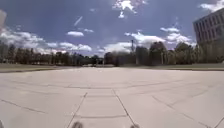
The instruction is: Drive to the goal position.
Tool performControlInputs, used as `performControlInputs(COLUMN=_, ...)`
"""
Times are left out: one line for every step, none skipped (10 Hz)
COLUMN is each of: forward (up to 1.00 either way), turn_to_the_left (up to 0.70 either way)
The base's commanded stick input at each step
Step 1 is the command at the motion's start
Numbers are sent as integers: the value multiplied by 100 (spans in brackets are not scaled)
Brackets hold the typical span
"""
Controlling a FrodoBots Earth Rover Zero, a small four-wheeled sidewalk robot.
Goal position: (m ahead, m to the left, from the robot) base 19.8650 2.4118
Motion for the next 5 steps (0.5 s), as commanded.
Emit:
performControlInputs(forward=70, turn_to_the_left=0)
performControlInputs(forward=70, turn_to_the_left=0)
performControlInputs(forward=70, turn_to_the_left=0)
performControlInputs(forward=70, turn_to_the_left=0)
performControlInputs(forward=70, turn_to_the_left=0)
